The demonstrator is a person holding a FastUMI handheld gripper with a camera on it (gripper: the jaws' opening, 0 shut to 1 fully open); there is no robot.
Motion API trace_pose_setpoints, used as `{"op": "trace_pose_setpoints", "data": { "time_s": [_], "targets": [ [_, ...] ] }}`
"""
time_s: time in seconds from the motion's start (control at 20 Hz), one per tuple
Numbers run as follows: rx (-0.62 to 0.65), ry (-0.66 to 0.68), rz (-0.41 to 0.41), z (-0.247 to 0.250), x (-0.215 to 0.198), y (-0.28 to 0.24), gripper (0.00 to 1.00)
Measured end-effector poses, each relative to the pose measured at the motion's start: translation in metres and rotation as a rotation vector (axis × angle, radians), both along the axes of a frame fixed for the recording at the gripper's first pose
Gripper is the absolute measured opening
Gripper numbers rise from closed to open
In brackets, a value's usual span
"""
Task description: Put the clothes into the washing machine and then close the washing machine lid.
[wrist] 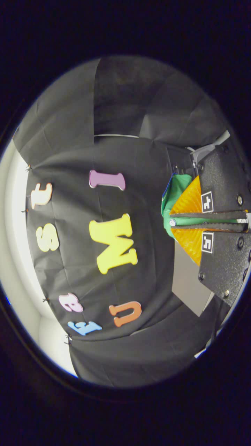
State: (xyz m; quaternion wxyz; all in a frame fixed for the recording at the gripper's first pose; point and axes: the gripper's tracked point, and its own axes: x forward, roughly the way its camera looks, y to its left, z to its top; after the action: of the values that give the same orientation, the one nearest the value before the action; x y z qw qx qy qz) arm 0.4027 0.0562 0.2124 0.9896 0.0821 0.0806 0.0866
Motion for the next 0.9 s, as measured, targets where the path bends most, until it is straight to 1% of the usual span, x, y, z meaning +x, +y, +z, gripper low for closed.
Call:
{"op": "trace_pose_setpoints", "data": {
  "time_s": [0.15, 0.4, 0.6, 0.75, 0.9],
  "targets": [
    [-0.026, 0.022, -0.029, -0.022, 0.021, -0.038, 0.07],
    [-0.051, 0.097, -0.012, -0.08, 0.066, -0.071, 0.07],
    [-0.068, 0.191, 0.032, -0.143, 0.101, -0.075, 0.07],
    [-0.098, 0.275, 0.058, -0.204, 0.13, -0.069, 0.07],
    [-0.122, 0.342, 0.067, -0.247, 0.153, -0.066, 0.07]
  ]
}}
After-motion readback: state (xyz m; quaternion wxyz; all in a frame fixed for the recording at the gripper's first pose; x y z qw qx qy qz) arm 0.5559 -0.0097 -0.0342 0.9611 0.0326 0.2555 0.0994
